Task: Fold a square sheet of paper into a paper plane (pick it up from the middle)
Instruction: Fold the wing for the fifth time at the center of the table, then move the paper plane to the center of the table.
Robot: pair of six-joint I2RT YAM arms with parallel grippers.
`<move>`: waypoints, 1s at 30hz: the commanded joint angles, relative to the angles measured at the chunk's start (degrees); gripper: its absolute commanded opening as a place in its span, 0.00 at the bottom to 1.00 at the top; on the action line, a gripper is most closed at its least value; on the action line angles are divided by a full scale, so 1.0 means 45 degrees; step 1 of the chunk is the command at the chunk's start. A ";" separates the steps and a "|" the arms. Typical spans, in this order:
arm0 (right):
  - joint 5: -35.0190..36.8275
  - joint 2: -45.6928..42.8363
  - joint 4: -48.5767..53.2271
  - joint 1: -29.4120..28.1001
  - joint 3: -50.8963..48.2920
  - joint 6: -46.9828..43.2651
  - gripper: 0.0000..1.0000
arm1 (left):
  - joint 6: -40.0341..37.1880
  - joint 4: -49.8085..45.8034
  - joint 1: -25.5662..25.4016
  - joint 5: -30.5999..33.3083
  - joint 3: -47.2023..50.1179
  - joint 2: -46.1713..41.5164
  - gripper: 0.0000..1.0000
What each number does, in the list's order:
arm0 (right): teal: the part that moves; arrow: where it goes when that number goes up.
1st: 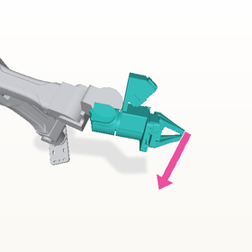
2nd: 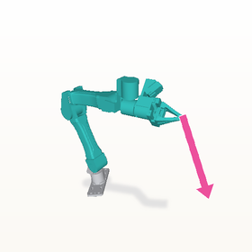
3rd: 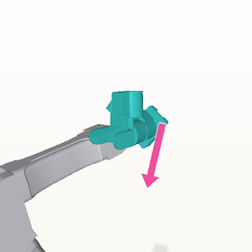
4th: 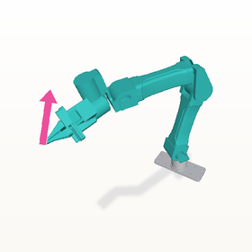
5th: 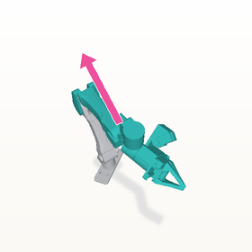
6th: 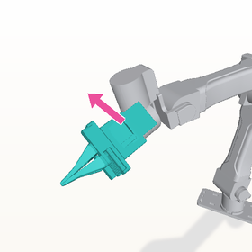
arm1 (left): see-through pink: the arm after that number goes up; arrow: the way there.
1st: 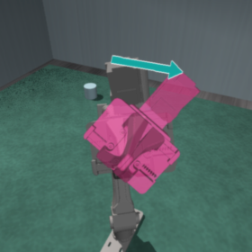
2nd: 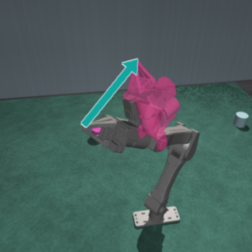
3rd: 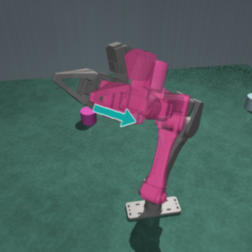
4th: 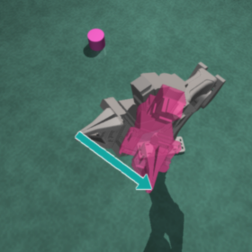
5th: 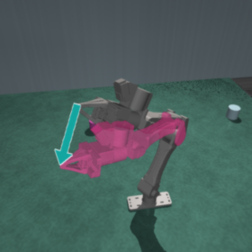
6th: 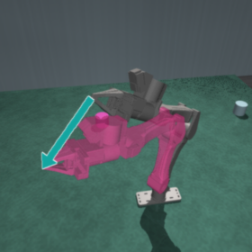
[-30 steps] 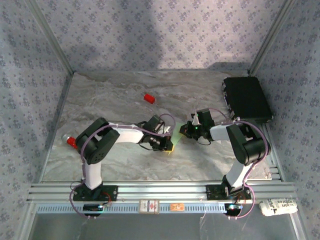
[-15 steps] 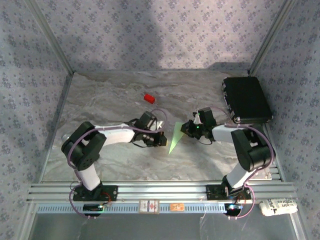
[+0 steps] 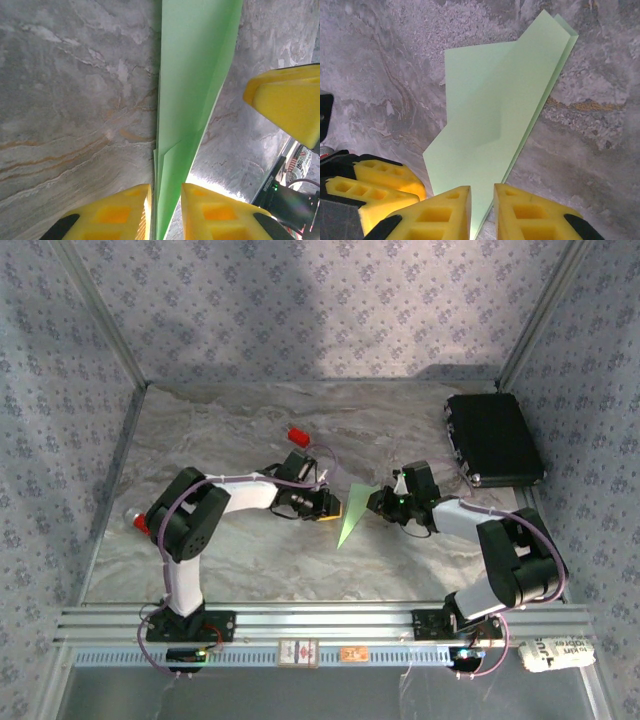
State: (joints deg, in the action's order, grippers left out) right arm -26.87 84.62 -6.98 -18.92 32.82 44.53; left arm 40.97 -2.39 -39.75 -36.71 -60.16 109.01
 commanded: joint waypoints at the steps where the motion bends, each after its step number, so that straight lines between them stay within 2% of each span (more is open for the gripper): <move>1: 0.0103 -0.0284 0.0310 -0.0160 -0.0144 0.0093 0.21 | -0.0239 -0.0305 -0.0007 -0.0520 -0.0403 0.0340 0.23; 11: -0.0014 0.0099 0.0077 -0.0490 0.0003 0.0190 0.20 | -0.0511 -0.0809 -0.0002 -0.1051 -0.1042 0.0905 0.26; 22: -0.0216 0.0683 0.0104 -0.0685 -0.0030 0.0229 0.19 | -0.0871 -0.1694 -0.0018 -0.1023 -0.1465 0.1338 0.25; 30: -0.0561 0.1078 -0.0350 -0.0795 -0.0238 0.0280 0.16 | -0.1004 -0.1807 -0.0231 -0.1622 -0.1761 0.1672 0.25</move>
State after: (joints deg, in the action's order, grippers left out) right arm -28.14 88.55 -7.88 -22.06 32.71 45.25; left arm 37.91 -9.08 -39.88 -41.50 -66.57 115.07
